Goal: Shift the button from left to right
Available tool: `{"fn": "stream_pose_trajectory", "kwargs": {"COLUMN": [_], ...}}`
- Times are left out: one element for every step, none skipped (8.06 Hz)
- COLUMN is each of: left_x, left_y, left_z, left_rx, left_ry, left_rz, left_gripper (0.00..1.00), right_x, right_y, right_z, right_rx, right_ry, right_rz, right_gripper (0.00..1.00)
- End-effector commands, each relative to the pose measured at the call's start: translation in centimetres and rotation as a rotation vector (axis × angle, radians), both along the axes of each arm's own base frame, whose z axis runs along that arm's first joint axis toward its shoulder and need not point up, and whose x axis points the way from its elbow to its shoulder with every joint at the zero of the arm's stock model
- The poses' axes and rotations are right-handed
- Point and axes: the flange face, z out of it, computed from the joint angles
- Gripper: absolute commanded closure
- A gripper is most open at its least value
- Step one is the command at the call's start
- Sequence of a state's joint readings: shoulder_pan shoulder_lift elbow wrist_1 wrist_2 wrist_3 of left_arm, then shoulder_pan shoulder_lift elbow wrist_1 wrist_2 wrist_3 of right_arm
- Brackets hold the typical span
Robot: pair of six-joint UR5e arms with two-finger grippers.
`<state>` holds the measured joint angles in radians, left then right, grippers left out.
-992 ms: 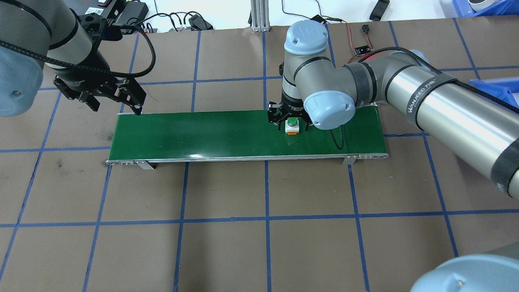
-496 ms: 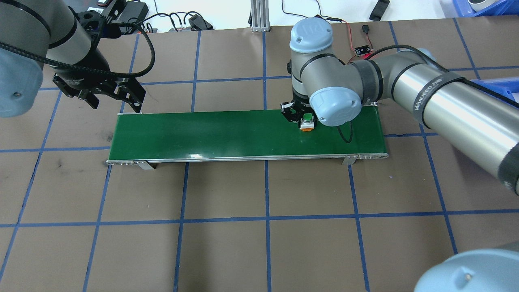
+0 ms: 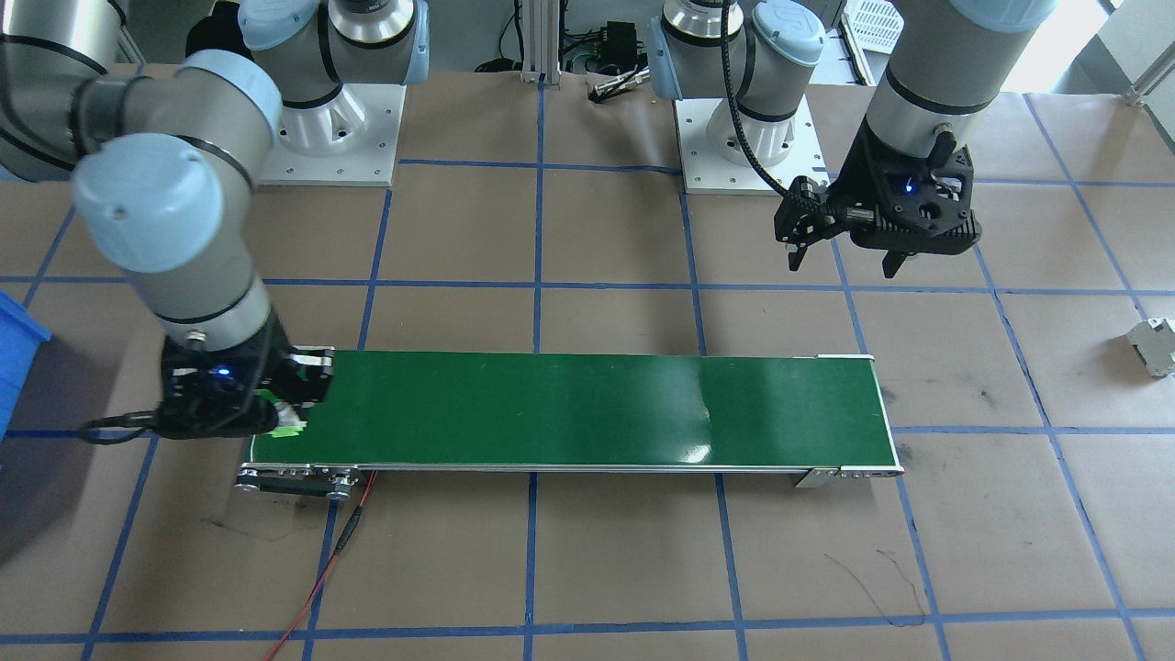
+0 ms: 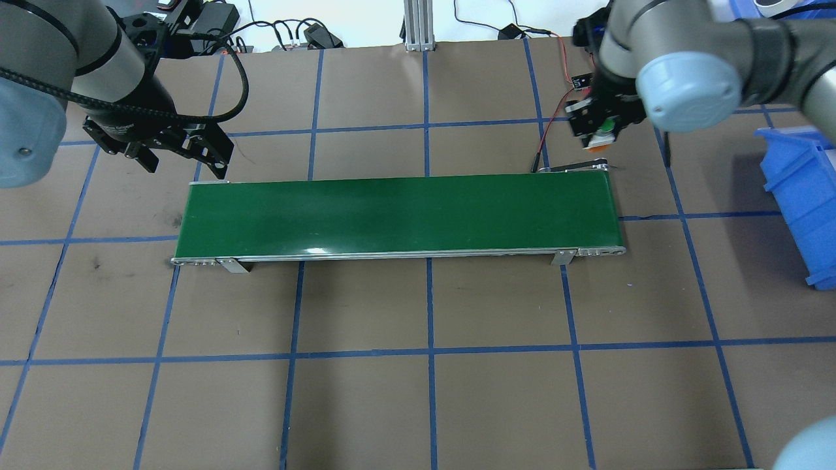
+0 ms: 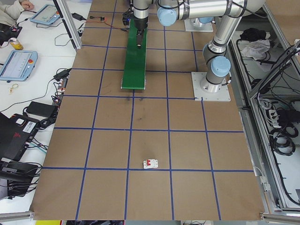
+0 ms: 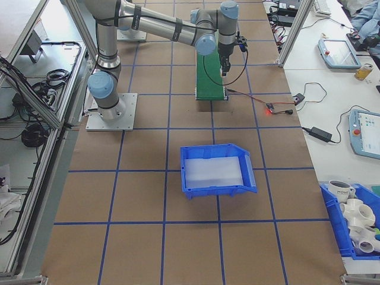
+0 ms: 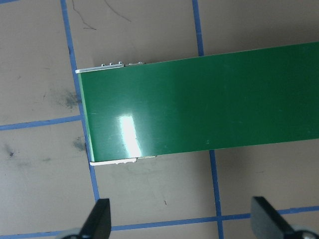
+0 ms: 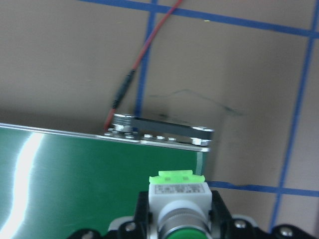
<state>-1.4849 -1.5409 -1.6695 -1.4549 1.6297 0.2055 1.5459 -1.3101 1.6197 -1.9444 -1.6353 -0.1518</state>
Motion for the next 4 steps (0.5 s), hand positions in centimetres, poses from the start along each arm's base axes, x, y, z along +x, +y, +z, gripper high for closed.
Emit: {"fn": "stream_pose_trajectory", "kwargs": {"left_x": [0.1, 0.0, 0.0, 0.1], "left_y": [0.0, -0.3, -0.5, -0.4], "left_z": [-0.1, -0.9, -0.6, -0.4], "left_rx": [0.002, 0.021, 0.014, 0.013], "left_ry": [0.002, 0.01, 0.011, 0.001], "left_rz": [0.001, 0.007, 0.007, 0.014], "left_gripper": [0.0, 0.0, 0.0, 0.0], "right_x": [-18.0, -24.5, -30.7, -35.7], "right_y": [1.0, 2.0, 3.8, 5.7], "right_z": [4.5, 4.7, 4.8, 4.6], "right_rx": [0.038, 0.057, 0.071, 0.087], "right_ry": [0.079, 0.089, 0.085, 0.089], "right_rz": [0.179, 0.261, 0.326, 0.379], "right_gripper": [1.0, 1.0, 1.0, 1.0]}}
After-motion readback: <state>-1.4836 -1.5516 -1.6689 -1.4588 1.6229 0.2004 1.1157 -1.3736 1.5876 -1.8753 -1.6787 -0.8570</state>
